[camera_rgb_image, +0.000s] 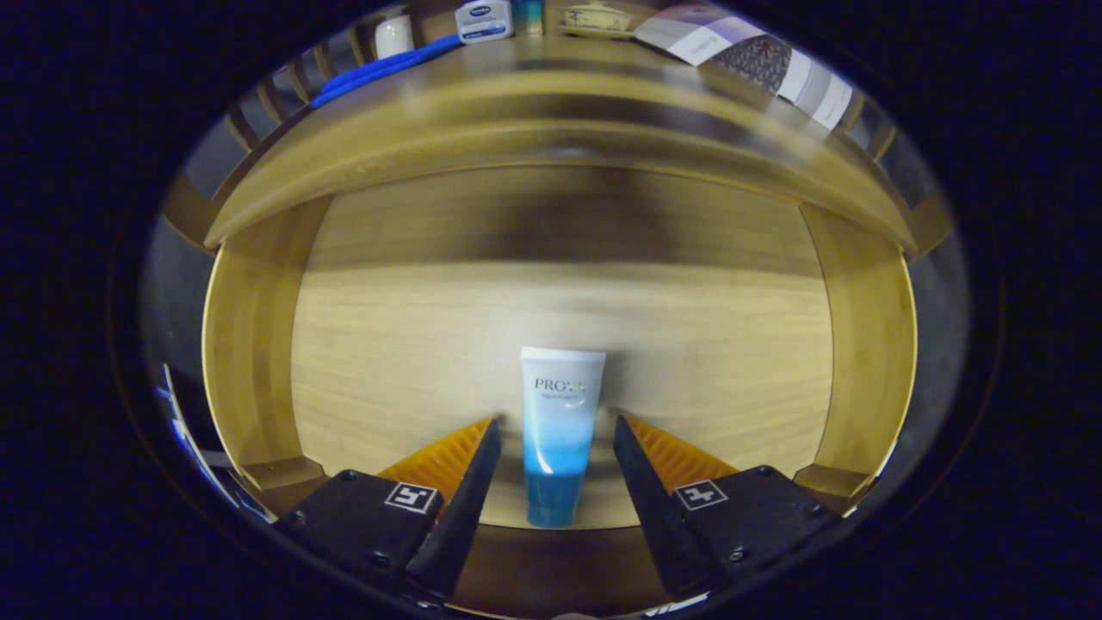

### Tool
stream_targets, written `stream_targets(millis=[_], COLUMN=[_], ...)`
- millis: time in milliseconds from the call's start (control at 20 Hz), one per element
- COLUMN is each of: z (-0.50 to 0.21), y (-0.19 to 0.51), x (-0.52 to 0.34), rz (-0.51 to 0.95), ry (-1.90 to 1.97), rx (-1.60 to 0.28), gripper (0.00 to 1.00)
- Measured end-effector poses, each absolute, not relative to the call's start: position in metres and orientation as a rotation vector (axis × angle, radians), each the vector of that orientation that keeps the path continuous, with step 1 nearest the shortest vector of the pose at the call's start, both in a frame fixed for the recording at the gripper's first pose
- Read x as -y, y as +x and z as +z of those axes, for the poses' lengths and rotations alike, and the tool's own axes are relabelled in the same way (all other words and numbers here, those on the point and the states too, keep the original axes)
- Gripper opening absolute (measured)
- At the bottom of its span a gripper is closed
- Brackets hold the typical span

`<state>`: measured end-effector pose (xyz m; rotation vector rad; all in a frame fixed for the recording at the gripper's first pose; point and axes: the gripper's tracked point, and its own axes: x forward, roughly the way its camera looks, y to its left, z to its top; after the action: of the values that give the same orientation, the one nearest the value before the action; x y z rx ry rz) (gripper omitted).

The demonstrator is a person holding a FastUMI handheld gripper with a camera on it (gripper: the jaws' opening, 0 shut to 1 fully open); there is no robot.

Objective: Pull open the drawer, take out the items inside it, and place them on the countertop above the cabinet.

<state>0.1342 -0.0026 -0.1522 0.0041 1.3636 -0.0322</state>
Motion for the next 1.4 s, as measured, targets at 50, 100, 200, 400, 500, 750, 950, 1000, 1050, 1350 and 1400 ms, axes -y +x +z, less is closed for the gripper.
stream_targets(millis=[50,100,200,400,500,750,950,1000,1050,1350,1400], z=[-0.155,-0.16,-0.162,-0.16,-0.156,-0.129,-0.094,-0.085,-0.075,-0.024,-0.017], y=[0.132,0.13,0.133,0.132,0.132,0.138,0.134,0.132,0.132,0.146,0.153], x=[0.003,0.001,0.002,0.006,0.006,0.008,0.008,0.008,0.007,0.008,0.009], rz=[-0.042,-0.037,-0.05,-0.066,-0.068,-0.042,-0.028,-0.025,-0.023,-0.022,-0.027], ry=[-0.001,-0.005,-0.017,-0.01,0.0,0.058,0.046,0.044,0.046,0.048,0.046], rx=[-1.379,-1.391,-1.38,-1.375,-1.367,-1.312,-1.257,-1.246,-1.231,-1.157,-1.146], gripper=[0.86,0.85,0.84,0.53,0.49,0.48,0.48,0.48,0.48,0.48,0.48])
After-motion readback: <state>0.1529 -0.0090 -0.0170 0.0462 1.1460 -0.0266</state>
